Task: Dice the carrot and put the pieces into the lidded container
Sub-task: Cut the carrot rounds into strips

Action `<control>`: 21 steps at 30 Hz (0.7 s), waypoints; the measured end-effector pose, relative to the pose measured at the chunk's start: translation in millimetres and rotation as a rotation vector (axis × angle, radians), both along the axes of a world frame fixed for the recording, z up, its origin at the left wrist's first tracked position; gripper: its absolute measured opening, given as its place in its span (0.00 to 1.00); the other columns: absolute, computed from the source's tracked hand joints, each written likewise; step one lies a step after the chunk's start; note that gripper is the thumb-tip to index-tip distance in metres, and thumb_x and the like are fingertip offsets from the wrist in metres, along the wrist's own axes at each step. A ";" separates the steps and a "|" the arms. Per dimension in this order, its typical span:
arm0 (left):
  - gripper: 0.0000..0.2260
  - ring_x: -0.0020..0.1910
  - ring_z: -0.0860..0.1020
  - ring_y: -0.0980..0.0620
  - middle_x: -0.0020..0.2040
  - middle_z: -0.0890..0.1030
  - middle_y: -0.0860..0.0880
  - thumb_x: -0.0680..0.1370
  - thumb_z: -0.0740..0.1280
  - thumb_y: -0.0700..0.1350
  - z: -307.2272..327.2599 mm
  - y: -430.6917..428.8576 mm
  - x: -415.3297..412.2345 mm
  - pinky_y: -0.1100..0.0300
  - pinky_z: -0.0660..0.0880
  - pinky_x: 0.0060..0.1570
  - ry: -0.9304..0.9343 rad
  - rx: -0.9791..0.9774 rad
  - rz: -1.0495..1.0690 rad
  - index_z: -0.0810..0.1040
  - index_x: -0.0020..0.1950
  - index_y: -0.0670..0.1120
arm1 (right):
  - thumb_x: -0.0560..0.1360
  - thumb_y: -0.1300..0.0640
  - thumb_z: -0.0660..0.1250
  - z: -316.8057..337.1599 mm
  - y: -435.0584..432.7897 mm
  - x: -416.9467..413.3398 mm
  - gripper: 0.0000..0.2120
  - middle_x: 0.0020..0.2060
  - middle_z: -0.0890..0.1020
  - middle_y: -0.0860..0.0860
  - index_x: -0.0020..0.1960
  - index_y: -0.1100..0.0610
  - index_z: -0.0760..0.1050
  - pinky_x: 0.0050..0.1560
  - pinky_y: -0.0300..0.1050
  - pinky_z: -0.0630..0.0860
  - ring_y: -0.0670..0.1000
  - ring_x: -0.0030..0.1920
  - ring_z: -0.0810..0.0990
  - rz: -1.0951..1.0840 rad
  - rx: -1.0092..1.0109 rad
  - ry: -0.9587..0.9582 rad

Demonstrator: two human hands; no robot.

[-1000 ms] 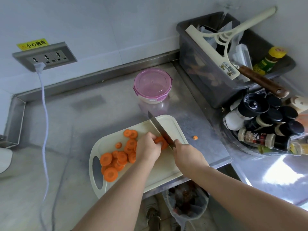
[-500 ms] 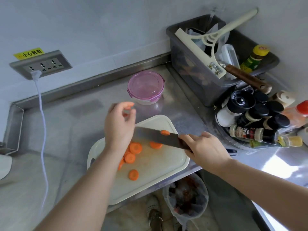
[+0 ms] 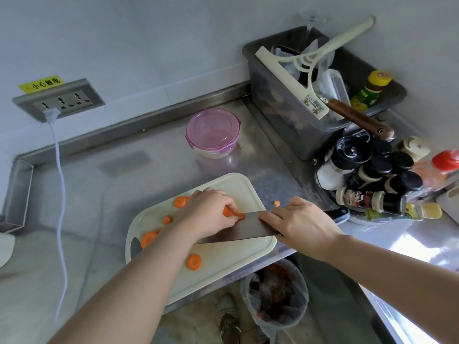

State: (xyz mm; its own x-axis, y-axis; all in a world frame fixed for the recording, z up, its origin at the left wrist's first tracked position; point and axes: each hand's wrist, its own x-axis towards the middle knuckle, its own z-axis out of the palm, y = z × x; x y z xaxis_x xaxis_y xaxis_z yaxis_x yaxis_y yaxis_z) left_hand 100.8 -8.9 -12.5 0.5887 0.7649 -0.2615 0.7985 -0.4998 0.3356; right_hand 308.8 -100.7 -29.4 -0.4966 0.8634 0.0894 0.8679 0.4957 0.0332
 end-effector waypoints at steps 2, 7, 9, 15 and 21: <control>0.05 0.55 0.73 0.55 0.50 0.79 0.58 0.73 0.68 0.55 -2.7 4.6 2.7 0.57 0.67 0.58 -0.016 0.003 0.006 0.80 0.45 0.57 | 0.63 0.58 0.74 0.8 1.3 0.0 0.12 0.29 0.77 0.46 0.46 0.53 0.79 0.32 0.43 0.71 0.51 0.27 0.76 0.004 -0.008 -0.003; 0.07 0.53 0.77 0.50 0.50 0.80 0.53 0.72 0.70 0.55 -1.2 36.9 -4.9 0.56 0.70 0.55 -0.051 0.032 0.174 0.82 0.45 0.53 | 0.69 0.54 0.71 9.9 -0.2 2.8 0.14 0.37 0.81 0.47 0.55 0.52 0.77 0.34 0.42 0.70 0.51 0.32 0.77 -0.090 -0.145 -0.032; 0.06 0.53 0.78 0.48 0.50 0.81 0.51 0.72 0.70 0.54 3.5 55.5 -17.7 0.55 0.71 0.54 -0.025 0.092 0.258 0.81 0.45 0.53 | 0.78 0.53 0.58 14.8 -6.9 5.1 0.15 0.47 0.81 0.47 0.65 0.48 0.69 0.39 0.43 0.70 0.52 0.40 0.78 -0.270 -0.296 0.012; 0.05 0.52 0.78 0.46 0.50 0.80 0.50 0.72 0.69 0.52 0.3 64.5 -21.6 0.55 0.68 0.52 0.014 0.175 0.311 0.80 0.45 0.52 | 0.80 0.56 0.56 5.0 -6.3 2.4 0.07 0.31 0.74 0.49 0.44 0.51 0.69 0.30 0.43 0.64 0.51 0.30 0.72 -0.726 -0.518 0.596; 0.10 0.55 0.78 0.46 0.53 0.81 0.50 0.75 0.66 0.54 -39.2 35.9 22.1 0.55 0.72 0.55 0.040 0.042 0.335 0.80 0.51 0.52 | 0.81 0.55 0.55 5.7 15.5 -23.9 0.07 0.30 0.72 0.49 0.45 0.54 0.68 0.31 0.45 0.65 0.50 0.30 0.69 -0.798 -0.517 0.638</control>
State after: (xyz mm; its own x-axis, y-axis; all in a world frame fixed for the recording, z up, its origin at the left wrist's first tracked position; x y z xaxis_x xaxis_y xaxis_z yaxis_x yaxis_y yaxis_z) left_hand 122.9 27.0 -51.7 0.2926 0.9247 -0.2434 0.9329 -0.2201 0.2850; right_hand 284.8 -85.2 -23.7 0.2181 0.9188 -0.3289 0.7268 -0.3778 -0.5736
